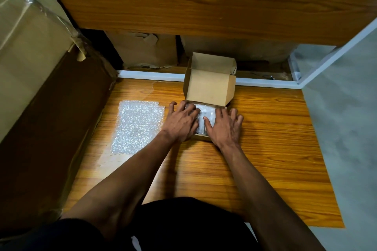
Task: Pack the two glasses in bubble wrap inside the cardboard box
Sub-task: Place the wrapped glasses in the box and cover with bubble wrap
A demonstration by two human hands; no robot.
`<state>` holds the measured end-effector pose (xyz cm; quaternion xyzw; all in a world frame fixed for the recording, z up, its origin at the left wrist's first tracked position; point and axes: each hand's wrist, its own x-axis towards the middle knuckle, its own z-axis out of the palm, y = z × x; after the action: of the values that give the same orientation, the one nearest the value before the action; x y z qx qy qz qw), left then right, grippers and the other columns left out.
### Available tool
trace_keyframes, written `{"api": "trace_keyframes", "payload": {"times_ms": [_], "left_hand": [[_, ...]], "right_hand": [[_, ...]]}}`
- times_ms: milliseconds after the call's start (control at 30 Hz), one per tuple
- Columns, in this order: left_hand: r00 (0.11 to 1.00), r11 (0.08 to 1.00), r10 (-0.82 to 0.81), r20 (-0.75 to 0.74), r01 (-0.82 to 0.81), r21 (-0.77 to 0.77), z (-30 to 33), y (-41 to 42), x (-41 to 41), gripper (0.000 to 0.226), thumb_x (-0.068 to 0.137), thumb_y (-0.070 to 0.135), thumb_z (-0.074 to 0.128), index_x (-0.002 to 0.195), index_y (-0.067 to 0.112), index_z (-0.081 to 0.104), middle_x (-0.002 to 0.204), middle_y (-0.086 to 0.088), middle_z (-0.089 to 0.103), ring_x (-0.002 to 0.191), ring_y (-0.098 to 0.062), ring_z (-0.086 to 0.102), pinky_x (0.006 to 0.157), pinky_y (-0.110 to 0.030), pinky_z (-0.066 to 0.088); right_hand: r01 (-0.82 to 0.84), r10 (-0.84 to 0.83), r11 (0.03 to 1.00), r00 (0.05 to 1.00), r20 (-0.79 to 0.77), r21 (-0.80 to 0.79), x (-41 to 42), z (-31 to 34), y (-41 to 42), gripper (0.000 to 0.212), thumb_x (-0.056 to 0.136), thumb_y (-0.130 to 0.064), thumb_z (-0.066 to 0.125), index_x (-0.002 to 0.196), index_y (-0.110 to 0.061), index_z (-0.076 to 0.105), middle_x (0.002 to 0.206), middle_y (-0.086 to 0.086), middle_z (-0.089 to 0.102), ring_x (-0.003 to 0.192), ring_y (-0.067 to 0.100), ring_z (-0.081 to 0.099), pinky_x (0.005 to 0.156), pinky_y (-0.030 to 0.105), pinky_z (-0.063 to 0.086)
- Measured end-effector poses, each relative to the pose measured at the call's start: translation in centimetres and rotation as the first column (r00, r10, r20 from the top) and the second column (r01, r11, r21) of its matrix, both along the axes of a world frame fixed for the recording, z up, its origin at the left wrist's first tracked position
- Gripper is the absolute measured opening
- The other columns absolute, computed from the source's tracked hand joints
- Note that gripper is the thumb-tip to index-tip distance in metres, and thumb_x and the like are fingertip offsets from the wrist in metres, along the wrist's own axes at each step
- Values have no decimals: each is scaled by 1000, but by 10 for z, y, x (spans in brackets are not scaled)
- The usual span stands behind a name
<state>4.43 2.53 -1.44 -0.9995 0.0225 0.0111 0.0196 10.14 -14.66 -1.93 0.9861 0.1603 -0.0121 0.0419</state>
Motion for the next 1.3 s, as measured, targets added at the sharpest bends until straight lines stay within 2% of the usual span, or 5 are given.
{"api": "trace_keyframes", "payload": {"times_ms": [400,633,867,1133,1300], "left_hand": [[997,995,66,-40,-68,-71,-8,2,-1,65,101,60,20,153,28,43,152,-1,48,151,-27,28,118,-61,18],[984,986,118,-131,-131,-101,-7,4,1,78,97,70,18,161,28,34,162,-5,40,162,-34,5,123,-67,-2],[997,998,48,-57,-51,-43,-3,1,-2,67,97,64,25,153,30,39,152,-7,46,155,-34,23,120,-63,15],[985,991,90,-149,-103,-84,-10,-2,3,68,99,65,21,161,37,30,160,-3,38,160,-35,9,122,-67,0],[986,994,95,-139,-101,-37,-11,-2,0,72,97,66,16,161,36,28,159,-6,39,160,-35,10,122,-67,2]], "right_hand": [[12,-13,1000,1000,27,16,-7,2,-2,54,102,-59,33,130,-21,58,128,6,61,109,27,44,89,45,33],[22,-21,997,1000,12,-79,-2,6,7,61,101,-61,27,119,-18,66,118,8,66,108,27,44,88,46,32],[3,-2,1000,999,37,-11,-6,2,-5,60,99,-65,36,133,-21,57,129,7,57,109,27,44,88,44,34],[7,-8,994,1000,-9,-110,0,8,7,67,99,-69,28,125,-18,63,121,6,67,114,27,44,90,46,32],[-29,29,1000,999,43,-2,-4,0,-5,51,101,-62,37,131,-27,57,125,7,62,109,27,45,88,45,36]]}}
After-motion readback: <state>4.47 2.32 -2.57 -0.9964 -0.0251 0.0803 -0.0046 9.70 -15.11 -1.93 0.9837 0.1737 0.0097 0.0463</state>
